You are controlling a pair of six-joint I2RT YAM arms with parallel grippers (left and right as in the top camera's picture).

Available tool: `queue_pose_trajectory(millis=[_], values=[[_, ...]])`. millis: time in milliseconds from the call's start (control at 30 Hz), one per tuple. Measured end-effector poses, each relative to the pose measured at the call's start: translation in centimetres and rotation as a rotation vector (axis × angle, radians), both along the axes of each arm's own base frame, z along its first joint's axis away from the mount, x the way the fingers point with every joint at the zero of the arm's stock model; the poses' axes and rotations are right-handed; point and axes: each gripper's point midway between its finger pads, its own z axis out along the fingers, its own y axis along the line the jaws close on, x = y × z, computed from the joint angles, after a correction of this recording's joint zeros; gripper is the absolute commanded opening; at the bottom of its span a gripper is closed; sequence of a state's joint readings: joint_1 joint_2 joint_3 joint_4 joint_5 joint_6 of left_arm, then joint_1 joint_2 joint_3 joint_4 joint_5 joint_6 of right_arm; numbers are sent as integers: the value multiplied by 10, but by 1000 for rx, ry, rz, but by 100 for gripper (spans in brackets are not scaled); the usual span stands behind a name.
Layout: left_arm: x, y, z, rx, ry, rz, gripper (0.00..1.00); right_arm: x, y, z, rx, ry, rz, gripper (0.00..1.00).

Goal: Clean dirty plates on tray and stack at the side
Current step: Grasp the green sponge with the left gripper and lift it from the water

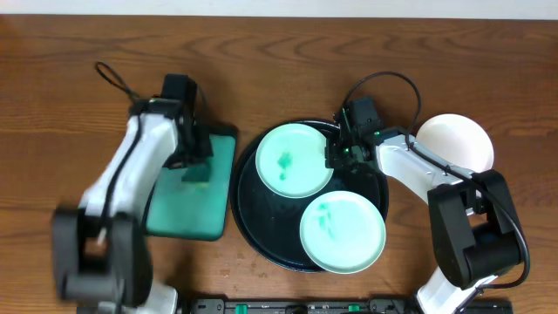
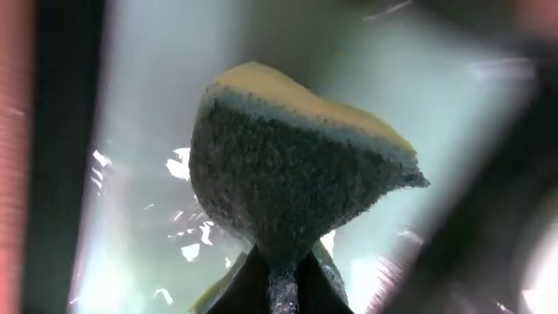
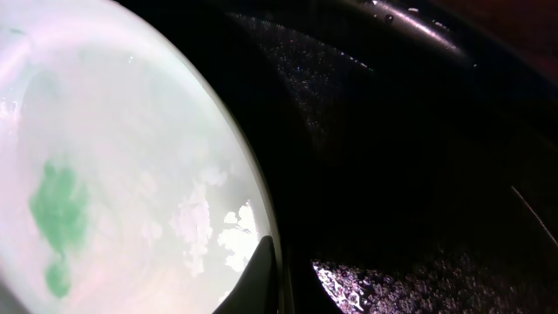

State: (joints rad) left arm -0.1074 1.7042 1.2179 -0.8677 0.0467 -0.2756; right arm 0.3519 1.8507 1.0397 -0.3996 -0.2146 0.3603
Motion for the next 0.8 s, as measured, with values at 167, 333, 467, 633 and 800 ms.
queue_pose_trajectory(millis=[167,333,467,633,800], values=[[-12,-24,140,21,-453,-111,7,0,0,0,-2,1,0,1],[-37,-17,199,105,-665,-112,7,0,0,0,-1,1,0,1],[-46,-1,220,165,-739,-69,7,0,0,0,0,1,1,1],[-44,4,219,196,-736,-56,7,0,0,0,0,1,1,1],[-41,6,215,213,-721,-53,7,0,0,0,0,1,1,1]])
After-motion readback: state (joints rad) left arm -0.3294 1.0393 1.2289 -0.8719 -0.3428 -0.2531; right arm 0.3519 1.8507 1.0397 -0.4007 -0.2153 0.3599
